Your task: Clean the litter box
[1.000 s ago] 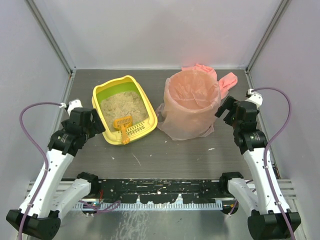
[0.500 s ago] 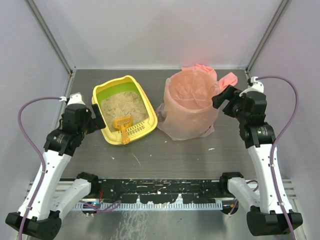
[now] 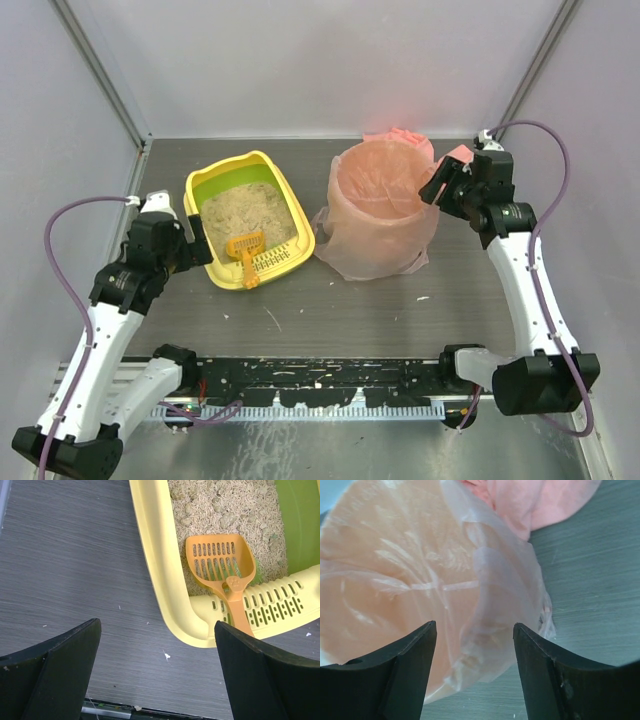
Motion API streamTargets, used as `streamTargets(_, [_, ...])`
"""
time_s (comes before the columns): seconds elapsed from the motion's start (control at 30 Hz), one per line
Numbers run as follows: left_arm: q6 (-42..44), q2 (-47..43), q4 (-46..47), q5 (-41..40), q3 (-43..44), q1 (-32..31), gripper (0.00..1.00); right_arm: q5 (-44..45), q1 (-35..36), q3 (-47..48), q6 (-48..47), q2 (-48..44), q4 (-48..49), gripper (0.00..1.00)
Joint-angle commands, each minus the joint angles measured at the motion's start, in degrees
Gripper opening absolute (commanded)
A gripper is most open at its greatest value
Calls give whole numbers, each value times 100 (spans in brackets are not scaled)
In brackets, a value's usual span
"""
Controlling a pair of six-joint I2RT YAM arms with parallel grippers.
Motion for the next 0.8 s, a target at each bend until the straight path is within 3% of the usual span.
streamTargets(0.0, [103,63,182,205,6,48,98,529,-31,392,-282,178,-140,67])
streamTargets(0.27, [164,172,212,280,16,42,98,229,-31,394,-73,569,177,41])
streamTargets(0.77, [200,293,220,391,16,40,98,482,-32,961,239,1520,735,15])
